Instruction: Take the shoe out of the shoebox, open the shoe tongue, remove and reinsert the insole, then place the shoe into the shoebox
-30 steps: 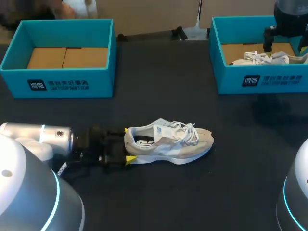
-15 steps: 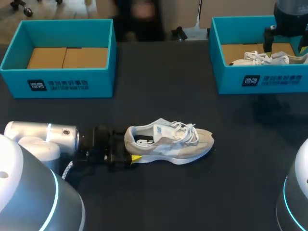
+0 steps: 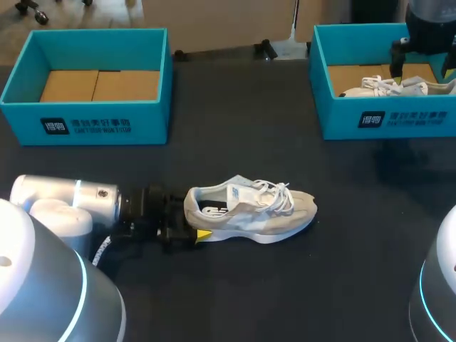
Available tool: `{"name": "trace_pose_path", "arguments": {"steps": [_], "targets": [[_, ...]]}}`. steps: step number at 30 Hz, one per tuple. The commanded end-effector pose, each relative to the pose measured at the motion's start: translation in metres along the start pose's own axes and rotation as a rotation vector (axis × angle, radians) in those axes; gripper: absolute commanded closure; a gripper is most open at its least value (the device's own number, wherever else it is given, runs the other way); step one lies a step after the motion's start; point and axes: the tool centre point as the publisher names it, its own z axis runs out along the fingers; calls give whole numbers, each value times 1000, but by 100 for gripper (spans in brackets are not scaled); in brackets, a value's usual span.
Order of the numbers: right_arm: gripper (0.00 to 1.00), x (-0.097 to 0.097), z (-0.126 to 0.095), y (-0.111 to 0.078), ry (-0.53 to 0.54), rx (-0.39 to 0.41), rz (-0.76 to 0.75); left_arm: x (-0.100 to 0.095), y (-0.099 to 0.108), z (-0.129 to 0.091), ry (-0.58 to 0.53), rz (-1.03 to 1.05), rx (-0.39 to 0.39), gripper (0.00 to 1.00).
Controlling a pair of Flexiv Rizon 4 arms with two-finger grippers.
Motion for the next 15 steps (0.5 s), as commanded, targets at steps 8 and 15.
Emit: {"name": "trace_pose_path", "arguments": {"steps": [8,15], "targets": [[0,0,0,-1,0,-1,0,2,-3,0,10,6,5,100],[0,0,0,-1,0,-1,0,2,-4,-1,10,5,7,100]]}}
